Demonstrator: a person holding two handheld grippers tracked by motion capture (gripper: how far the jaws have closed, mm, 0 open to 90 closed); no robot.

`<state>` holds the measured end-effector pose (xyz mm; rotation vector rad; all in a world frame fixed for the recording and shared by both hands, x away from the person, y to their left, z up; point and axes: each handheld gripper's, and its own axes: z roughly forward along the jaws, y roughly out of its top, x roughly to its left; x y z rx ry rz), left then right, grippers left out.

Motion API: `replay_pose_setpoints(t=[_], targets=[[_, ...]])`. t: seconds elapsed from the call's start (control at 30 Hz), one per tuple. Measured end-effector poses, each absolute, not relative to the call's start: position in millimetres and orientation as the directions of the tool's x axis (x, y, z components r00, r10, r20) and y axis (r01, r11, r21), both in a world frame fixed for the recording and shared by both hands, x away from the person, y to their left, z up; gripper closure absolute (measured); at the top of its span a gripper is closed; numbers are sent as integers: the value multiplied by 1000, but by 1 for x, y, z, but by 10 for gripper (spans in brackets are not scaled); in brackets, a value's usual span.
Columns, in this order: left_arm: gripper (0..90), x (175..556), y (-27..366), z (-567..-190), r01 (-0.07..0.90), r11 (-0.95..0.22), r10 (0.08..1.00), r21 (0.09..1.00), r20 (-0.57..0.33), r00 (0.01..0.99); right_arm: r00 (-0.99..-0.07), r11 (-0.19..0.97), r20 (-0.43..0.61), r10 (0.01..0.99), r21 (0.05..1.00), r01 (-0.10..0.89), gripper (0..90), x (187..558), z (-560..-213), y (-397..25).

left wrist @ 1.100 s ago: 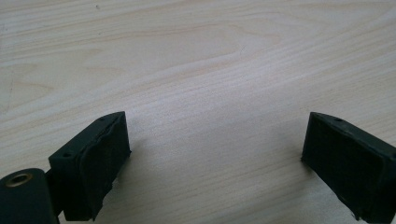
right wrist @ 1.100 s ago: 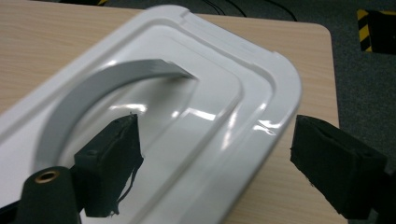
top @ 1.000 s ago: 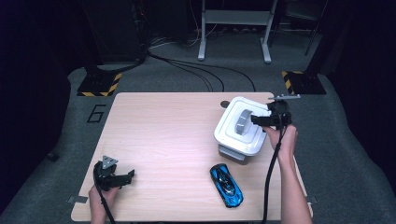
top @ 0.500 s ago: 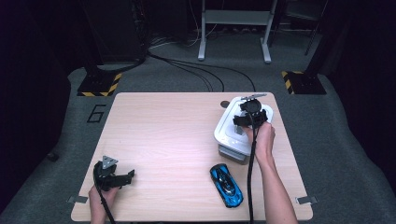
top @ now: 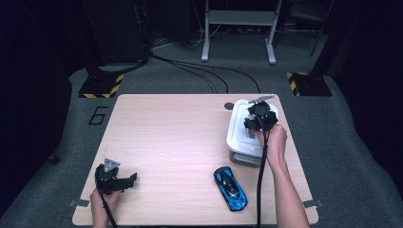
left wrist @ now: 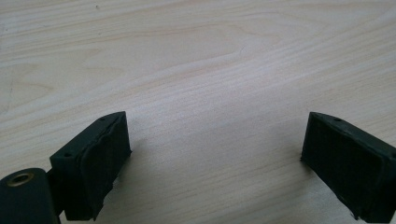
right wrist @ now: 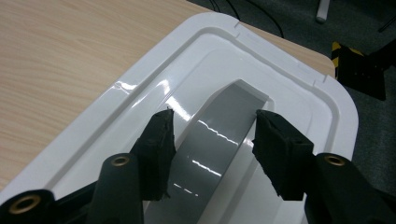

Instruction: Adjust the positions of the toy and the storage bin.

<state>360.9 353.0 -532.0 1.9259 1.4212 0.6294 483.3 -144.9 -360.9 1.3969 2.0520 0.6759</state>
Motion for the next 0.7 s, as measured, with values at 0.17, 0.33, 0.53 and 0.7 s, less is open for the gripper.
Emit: replay_pose_setpoints(t=[0.17, 0.33, 0.53, 0.7], targets=[[76, 361, 353, -532, 641, -198, 955, 741, -1, 296, -282, 316, -164, 945, 676, 666, 523, 480, -360, -152], [76, 361, 354, -532, 643, -205, 954, 738, 4, 300, -264, 325, -194, 945, 664, 674, 544, 480, -361, -151], [76, 361, 354, -532, 643, -205, 954, 738, 4, 300, -238, 327, -224, 945, 654, 682, 602, 482, -361, -156], [76, 361, 354, -532, 643, -205, 954, 738, 4, 301, -233, 282, -165, 958, 672, 685, 650, 485, -363, -167]])
